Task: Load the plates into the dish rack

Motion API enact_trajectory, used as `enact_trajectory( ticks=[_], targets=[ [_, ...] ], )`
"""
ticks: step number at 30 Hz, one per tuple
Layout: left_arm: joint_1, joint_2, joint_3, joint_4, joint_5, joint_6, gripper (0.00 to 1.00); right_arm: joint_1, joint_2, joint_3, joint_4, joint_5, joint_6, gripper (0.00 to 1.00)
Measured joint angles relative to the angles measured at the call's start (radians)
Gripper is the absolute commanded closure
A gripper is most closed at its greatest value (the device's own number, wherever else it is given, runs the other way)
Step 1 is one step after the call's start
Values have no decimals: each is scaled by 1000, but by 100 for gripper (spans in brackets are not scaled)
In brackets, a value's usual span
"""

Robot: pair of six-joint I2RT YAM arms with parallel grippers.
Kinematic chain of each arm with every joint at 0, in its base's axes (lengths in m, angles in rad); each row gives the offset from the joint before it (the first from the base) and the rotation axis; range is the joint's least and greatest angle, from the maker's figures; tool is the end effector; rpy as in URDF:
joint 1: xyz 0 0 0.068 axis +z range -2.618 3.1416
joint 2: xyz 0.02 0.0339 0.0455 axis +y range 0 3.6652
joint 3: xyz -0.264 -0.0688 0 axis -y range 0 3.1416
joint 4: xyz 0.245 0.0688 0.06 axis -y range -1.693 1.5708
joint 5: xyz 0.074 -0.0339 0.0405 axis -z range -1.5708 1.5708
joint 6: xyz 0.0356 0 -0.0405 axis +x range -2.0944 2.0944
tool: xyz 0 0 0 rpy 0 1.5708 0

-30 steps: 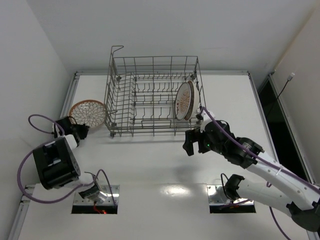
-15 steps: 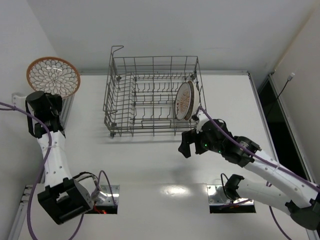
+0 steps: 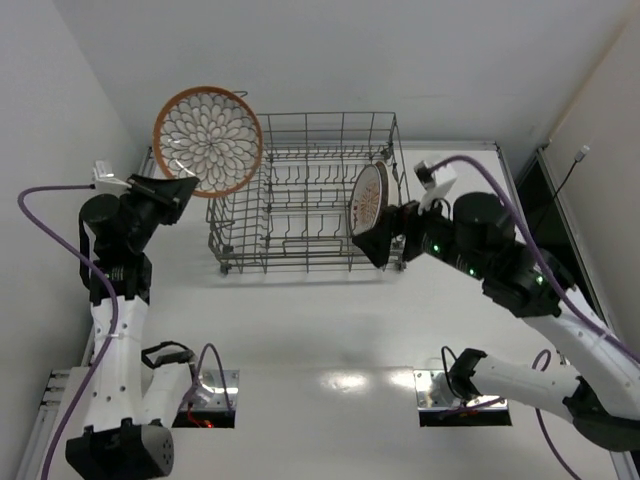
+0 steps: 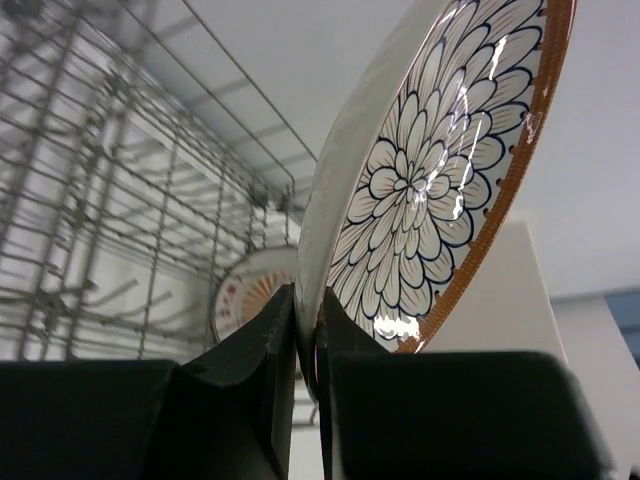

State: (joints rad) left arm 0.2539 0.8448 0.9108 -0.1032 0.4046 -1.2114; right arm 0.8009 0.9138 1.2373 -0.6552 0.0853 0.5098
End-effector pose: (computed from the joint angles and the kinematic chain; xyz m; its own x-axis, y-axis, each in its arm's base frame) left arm 0.1893 0.0346 0.3830 -0.1530 -0.9287 -0.3378 0.0190 0.3390 -0.9406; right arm 0.1243 0.1239 0.4217 -0.5196 0.1626 -0.8388 -0.4649 0.7699 0.4372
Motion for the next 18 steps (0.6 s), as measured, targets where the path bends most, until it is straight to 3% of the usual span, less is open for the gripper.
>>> enact_trajectory(
  ticks=[3, 7, 11, 18],
  targets=[
    [-92, -49, 2, -43, 30, 20, 100, -26, 108, 119, 50, -27, -14, 0],
    [-246, -87, 24, -135, 9, 70, 100, -111, 196, 130, 72, -71, -21, 0],
    [-364, -71, 37, -184, 14, 110, 100, -238, 274, 134, 100, -218, -21, 0],
    [-546, 40, 50, -270, -63, 174, 100, -445, 296, -85, 324, -537, 101, 2]
  ],
)
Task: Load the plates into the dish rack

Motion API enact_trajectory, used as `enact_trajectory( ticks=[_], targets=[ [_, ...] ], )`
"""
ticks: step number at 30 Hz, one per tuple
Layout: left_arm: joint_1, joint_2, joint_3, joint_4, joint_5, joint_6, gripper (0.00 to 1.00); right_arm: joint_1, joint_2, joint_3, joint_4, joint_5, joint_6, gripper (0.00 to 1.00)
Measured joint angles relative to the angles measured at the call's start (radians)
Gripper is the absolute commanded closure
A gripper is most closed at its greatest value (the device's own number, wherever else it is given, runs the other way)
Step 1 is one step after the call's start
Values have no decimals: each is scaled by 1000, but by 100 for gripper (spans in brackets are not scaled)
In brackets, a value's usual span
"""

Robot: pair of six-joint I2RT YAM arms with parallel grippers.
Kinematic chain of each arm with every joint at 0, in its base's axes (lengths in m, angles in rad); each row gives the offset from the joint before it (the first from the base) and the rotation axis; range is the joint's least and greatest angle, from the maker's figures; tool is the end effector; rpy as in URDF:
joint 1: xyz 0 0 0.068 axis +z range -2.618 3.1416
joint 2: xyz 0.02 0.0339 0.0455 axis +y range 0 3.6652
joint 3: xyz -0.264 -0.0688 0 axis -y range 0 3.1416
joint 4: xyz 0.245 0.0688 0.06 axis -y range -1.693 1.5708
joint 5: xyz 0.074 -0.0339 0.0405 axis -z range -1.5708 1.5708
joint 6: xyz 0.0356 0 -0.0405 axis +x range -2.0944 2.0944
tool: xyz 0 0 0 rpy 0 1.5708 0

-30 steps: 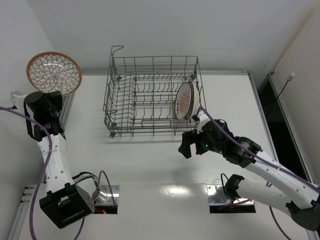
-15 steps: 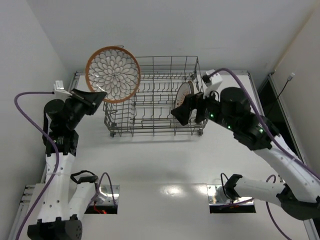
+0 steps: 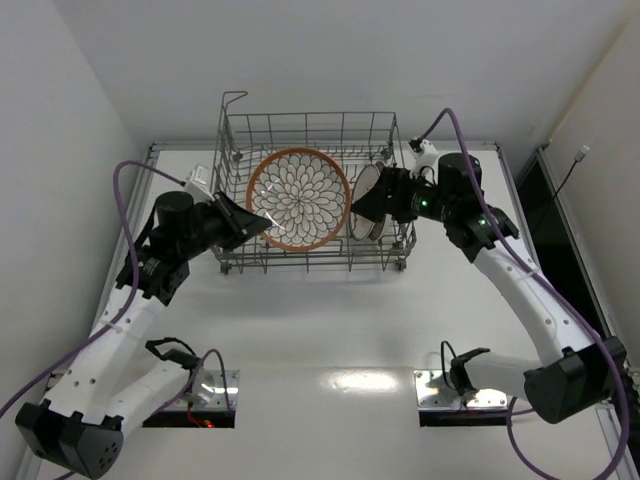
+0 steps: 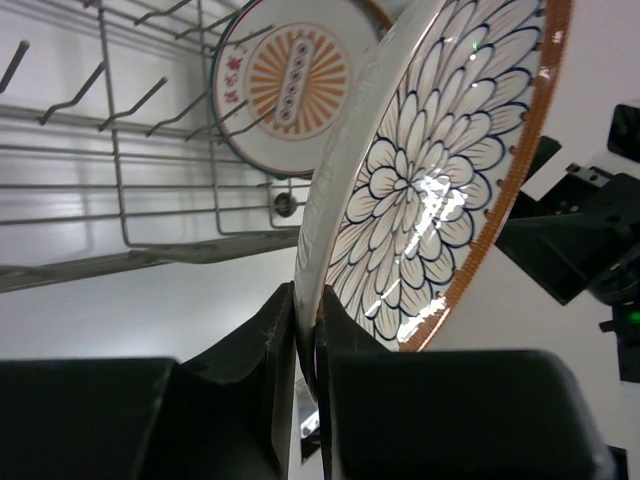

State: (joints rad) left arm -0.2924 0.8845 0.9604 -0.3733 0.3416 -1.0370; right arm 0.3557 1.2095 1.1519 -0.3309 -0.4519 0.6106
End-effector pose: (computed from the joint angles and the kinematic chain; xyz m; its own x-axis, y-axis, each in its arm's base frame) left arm 0.1836 -0.0677 0.3646 -0.6406 -0.6543 -0.4020 0.0527 0.4848 -0.8730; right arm 0.2504 0.1096 0.3661 -0.6878 0.2947 -0.6634 -0.3635 0.6513 0.6662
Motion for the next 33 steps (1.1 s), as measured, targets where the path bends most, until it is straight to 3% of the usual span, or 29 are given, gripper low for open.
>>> enact_trajectory(
  ticks=[11, 20, 23, 24, 28, 33],
  targets=[
    [-194, 76, 4, -13, -126, 12, 100, -90, -28, -46, 164, -264, 80, 10],
    [-312, 113, 13, 1, -198, 10, 100, -106, 18, -183, 203, -315, 105, 18],
    [-316, 116, 23, 1, -209, 11, 100, -116, 18, -200, 195, -320, 101, 38],
    [-316, 116, 26, 1, -214, 12, 100, -119, 18, -200, 196, -323, 99, 57],
    [-316, 118, 32, 3, -228, 14, 100, -132, 14, -200, 196, -338, 103, 100],
    [-330, 127, 43, -2, -225, 39, 100, -136, 11, -186, 124, -288, 95, 100]
  ],
)
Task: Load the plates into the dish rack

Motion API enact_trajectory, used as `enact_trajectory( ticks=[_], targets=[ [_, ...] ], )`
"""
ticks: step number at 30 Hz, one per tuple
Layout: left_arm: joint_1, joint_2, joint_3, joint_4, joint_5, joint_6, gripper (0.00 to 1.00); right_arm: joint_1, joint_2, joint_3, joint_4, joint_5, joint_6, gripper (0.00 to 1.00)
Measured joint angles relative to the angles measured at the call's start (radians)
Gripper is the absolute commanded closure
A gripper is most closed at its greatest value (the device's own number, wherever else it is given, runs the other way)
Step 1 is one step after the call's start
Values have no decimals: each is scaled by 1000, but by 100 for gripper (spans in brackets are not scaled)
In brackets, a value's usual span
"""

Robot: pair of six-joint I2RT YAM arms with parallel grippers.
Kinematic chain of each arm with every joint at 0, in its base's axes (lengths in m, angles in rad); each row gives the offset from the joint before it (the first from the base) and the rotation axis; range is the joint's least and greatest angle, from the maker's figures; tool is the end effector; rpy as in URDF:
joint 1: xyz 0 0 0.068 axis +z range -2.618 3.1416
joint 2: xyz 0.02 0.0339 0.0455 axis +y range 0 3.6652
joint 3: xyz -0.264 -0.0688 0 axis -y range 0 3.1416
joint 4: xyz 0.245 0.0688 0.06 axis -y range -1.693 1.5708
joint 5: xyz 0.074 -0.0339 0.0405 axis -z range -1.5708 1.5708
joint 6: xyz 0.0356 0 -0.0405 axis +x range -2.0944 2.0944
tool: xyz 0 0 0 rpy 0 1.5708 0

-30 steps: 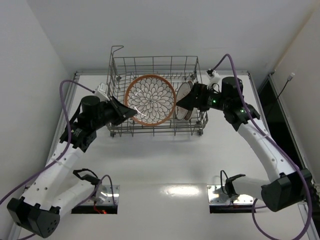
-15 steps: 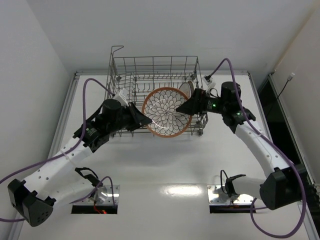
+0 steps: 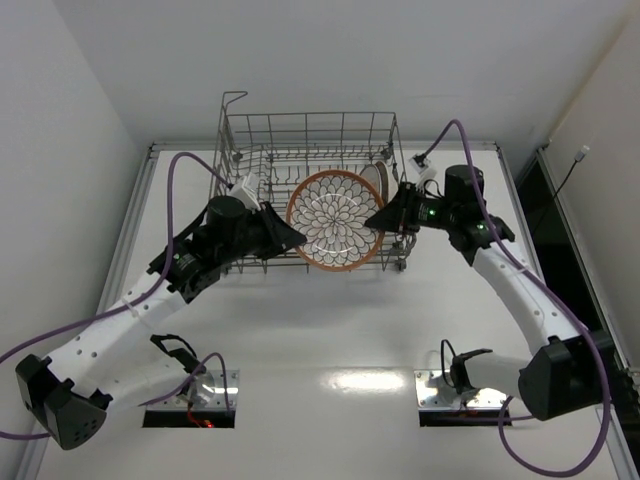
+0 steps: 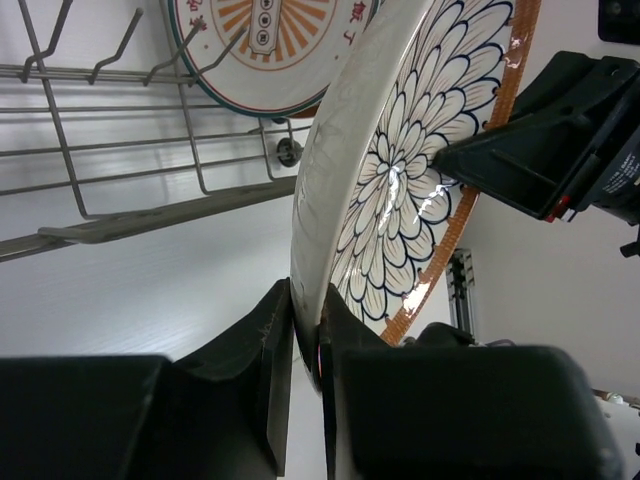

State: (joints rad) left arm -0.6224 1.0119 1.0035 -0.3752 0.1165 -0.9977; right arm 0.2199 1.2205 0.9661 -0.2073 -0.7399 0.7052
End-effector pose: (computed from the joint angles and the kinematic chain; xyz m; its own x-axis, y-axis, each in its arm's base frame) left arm 0.1820 -0.1357 0.3543 -0.7250 -0.5069 -0.4663 0.1060 0.5868 -0.8028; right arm 0.2596 0.0826 0.3132 -0.8173 0.3078 -0.4871 -0.2895 0.5116 0.8090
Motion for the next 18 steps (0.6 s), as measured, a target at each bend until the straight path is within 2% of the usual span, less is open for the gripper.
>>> enact_trajectory(
  ticks=[2, 4, 5, 6, 8, 9, 10, 11, 12, 18],
  targets=[
    [-1, 1, 2, 0, -2, -1, 100, 0, 0, 24, -28, 8, -10, 100],
    [-2, 1, 12, 1, -2, 0, 94, 1, -2, 50, -56, 18, -21, 100],
    [-2, 1, 16, 3, -2, 2, 85, 2, -2, 69, -76, 25, -29, 100],
    [-3, 1, 23, 2, -3, 8, 59, 3, -2, 94, -103, 36, -42, 100],
    [-3, 2, 61, -15, -14, 32, 39, 3, -3, 154, -172, 80, -82, 100],
    [-3, 3, 99, -31, -25, 49, 20, 3, -2, 195, -229, 118, -108, 100],
    [-3, 5, 141, -43, -39, 68, 11, 2, 1, 237, -283, 158, -133, 100],
    [-3, 6, 179, -49, -51, 88, 9, -1, 4, 279, -332, 196, -152, 100],
    [-3, 7, 220, -56, -67, 106, 0, -2, 10, 328, -380, 233, -167, 100],
    [-3, 19, 416, -182, -216, 235, 0, 5, 64, 625, -606, 491, -228, 100]
  ],
)
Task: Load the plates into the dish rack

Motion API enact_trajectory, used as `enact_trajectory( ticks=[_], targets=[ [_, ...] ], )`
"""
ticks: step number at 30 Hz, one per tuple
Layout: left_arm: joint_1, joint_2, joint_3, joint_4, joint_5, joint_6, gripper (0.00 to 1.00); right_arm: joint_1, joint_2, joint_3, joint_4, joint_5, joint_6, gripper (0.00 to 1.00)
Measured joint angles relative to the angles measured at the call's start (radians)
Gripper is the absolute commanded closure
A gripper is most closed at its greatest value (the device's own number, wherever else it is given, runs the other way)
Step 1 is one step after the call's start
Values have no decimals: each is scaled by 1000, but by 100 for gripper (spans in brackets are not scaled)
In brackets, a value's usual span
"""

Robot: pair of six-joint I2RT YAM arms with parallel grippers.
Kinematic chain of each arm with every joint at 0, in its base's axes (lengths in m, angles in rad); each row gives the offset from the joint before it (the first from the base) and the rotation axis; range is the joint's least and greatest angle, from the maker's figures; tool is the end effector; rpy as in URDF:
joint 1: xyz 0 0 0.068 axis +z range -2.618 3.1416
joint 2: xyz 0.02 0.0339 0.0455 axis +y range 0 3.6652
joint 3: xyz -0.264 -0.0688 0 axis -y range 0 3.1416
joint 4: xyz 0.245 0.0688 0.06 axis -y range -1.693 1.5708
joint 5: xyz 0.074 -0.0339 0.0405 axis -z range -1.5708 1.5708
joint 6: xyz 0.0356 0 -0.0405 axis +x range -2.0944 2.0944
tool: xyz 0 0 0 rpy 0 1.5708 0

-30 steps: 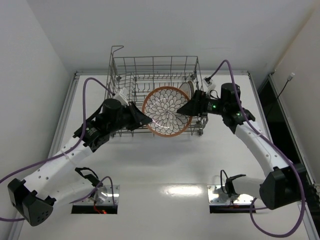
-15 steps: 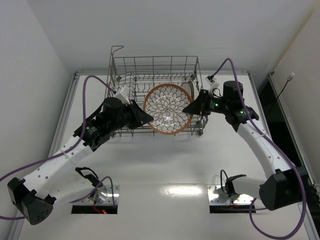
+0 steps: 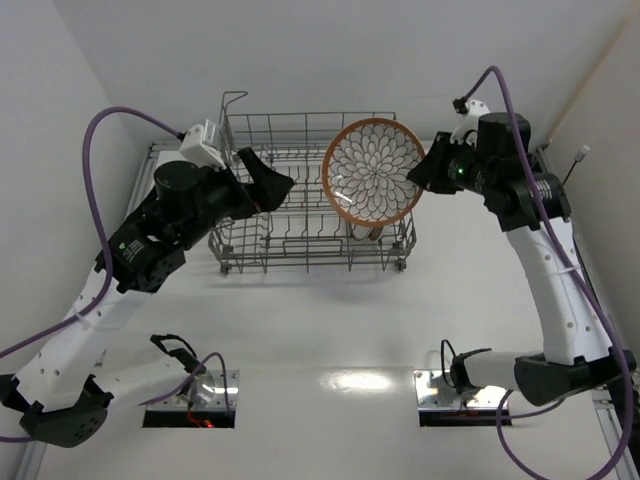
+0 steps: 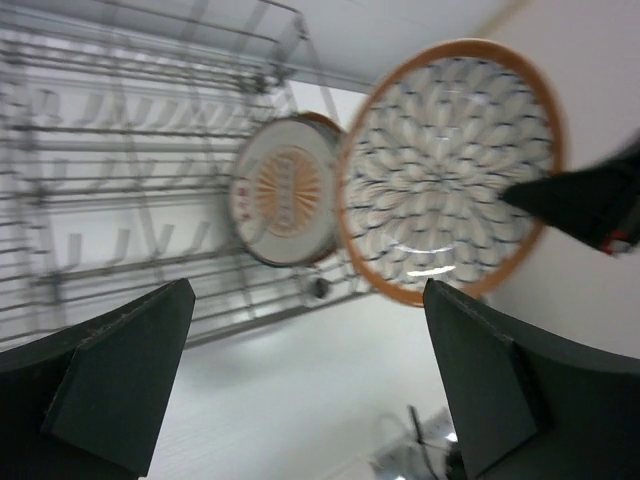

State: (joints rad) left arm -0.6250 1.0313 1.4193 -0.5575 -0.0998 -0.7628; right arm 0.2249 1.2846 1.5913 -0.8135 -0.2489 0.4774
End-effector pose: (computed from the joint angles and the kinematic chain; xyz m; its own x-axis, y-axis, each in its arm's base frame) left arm 0.1613 -0.1120 0.4698 -0.4461 -0.5259 -0.7242 0.2688 0.6931 -0.6689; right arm 0.2474 0.0656 0.4453 -0.6160 0.3159 -0.7216 -0.1610 0.8462 0.5079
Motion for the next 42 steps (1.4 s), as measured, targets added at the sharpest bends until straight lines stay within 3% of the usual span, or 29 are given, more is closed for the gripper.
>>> enact_trajectory(
  ticks=[9, 13, 18, 22, 26, 34, 42],
  targets=[
    [5, 14, 57, -217, -326, 159, 0, 167, 146, 242, -230, 471, -11, 100],
    [6, 39, 38, -278, -470, 204, 0, 275, 285, 360, -330, 678, -2, 100],
    [13, 34, -42, -319, -594, 237, 0, 452, 533, 629, -439, 908, 10, 100],
    [13, 19, -93, -350, -632, 251, 0, 526, 667, 715, -459, 1006, 29, 100],
    [13, 10, -95, -366, -660, 265, 0, 516, 725, 712, -505, 1061, 39, 100],
    [13, 5, -95, -401, -678, 284, 0, 458, 726, 713, -515, 1168, 60, 100],
    [13, 5, -58, -452, -668, 279, 0, 477, 761, 713, -504, 1234, 68, 100]
  ],
)
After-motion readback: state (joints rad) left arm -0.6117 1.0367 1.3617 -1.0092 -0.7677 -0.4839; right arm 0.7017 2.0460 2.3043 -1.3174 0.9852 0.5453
